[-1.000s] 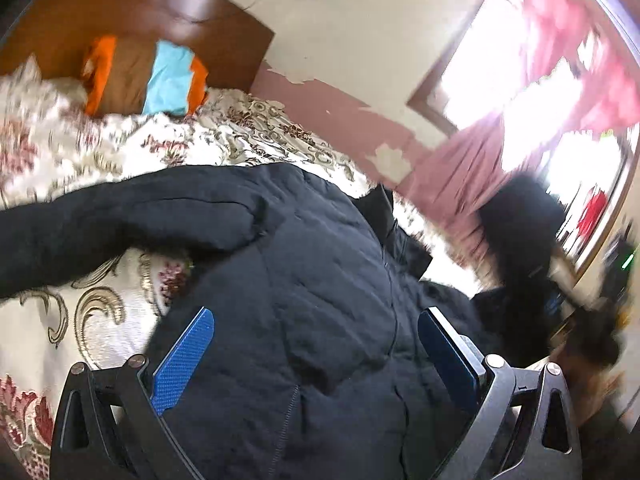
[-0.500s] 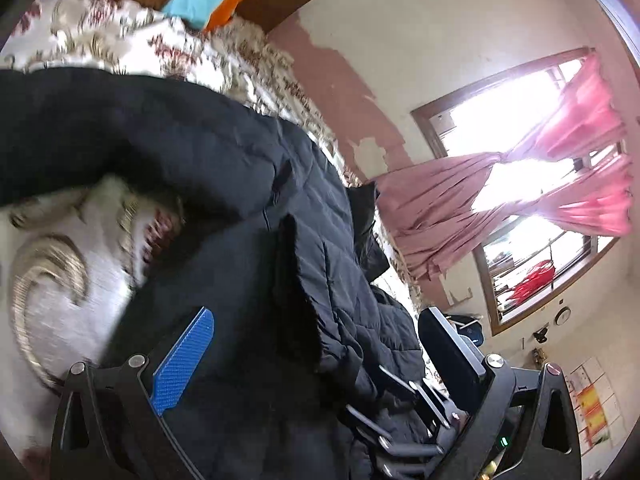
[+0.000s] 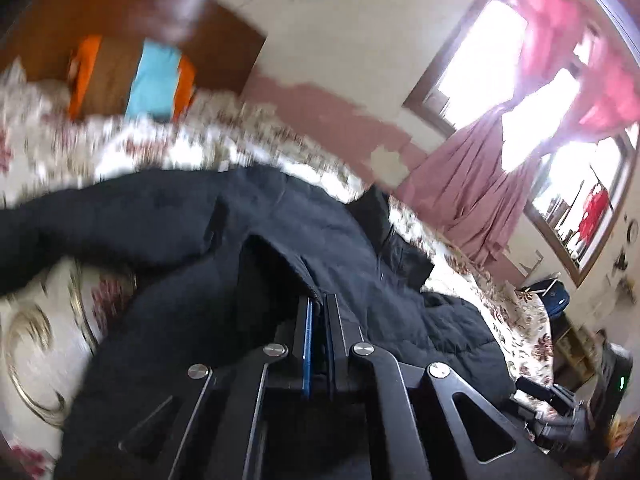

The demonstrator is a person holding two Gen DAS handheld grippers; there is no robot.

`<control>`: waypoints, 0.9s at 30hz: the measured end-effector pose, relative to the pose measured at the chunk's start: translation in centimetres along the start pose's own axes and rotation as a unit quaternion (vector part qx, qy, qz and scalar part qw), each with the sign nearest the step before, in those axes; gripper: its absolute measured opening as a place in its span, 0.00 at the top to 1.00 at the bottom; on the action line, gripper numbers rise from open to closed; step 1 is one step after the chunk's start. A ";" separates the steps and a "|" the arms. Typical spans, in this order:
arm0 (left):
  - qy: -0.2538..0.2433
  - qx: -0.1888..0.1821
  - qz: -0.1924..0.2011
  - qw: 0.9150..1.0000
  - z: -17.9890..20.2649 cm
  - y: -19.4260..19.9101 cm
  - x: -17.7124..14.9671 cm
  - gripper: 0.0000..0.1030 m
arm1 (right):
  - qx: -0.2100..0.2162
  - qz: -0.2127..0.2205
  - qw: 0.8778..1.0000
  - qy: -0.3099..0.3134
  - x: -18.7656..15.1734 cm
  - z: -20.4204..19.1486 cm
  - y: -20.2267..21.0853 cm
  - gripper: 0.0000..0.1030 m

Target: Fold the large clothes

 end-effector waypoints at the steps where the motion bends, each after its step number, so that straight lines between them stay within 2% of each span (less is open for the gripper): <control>1: -0.010 0.010 0.013 1.000 0.2 0.4 0.3 0.95 | 0.003 0.002 1.000 -0.006 0.6 -0.6 -0.8 0.37; 4: -0.029 0.066 0.031 0.997 0.1 1.2 1.1 0.95 | 0.028 0.002 0.999 -0.025 1.6 -1.5 -3.2 0.38; 5: -0.030 0.074 0.027 0.996 0.0 1.0 1.2 0.95 | 0.043 -0.009 0.999 -0.030 1.7 -2.0 -4.3 0.44; 6: -0.036 0.086 0.013 0.996 -0.2 0.4 1.4 0.95 | 0.054 -0.020 0.998 -0.034 2.1 -2.7 -5.9 0.51; 8: -0.040 0.102 -0.020 0.994 -1.0 -0.9 1.2 0.95 | 0.074 -0.035 0.996 -0.039 2.3 -4.1 -8.9 0.53; 10: -0.029 0.097 -0.039 0.994 -2.1 -1.4 1.0 0.95 | 0.083 -0.056 0.995 -0.027 2.1 -5.9 -11.4 0.53; 13: -0.006 0.092 -0.056 0.994 -3.5 -1.7 0.9 0.92 | 0.059 -0.086 0.995 -0.006 1.3 -7.8 -14.1 0.52; 17: 0.028 0.092 -0.074 0.993 -4.9 -2.1 0.7 0.87 | 0.077 -0.090 0.993 -0.024 0.4 -7.2 -15.2 0.50; 19: 0.038 0.108 -0.075 0.991 -5.4 -1.9 0.6 0.79 | 0.092 -0.087 0.991 -0.041 0.2 -6.8 -15.0 0.50; 20: 0.051 0.103 -0.076 0.990 -5.9 -1.6 0.6 0.78 | 0.097 -0.084 0.991 -0.045 0.2 -6.6 -14.9 0.48; 22: 0.073 0.095 -0.076 0.990 -6.7 -1.1 0.6 0.70 | 0.121 -0.075 0.988 -0.060 -0.1 -6.3 -14.7 0.40; 23: 0.081 0.092 -0.074 0.990 -7.0 -0.8 0.6 0.59 | 0.130 -0.073 0.987 -0.064 -0.2 -6.3 -14.8 0.34; 24: 0.088 0.088 -0.065 0.990 -7.5 -0.1 0.8 0.38 | 0.135 -0.072 0.986 -0.065 -0.1 -6.0 -15.1 0.30; 26: 0.104 0.084 -0.036 0.990 -8.3 1.4 1.0 0.13 | 0.111 -0.064 0.990 -0.060 0.1 -6.3 -14.6 0.28; 27: 0.116 0.088 -0.017 0.989 -9.0 2.5 1.1 0.11 | 0.096 -0.059 0.992 -0.055 0.3 -6.3 -14.5 0.27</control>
Point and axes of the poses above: each gripper's, at about its wrist camera, not at the fingertips, and y roughly against the way its jaws point, z to its right, x to its top, the point moved 1 cm from there along -y, roughly the way its jaws point
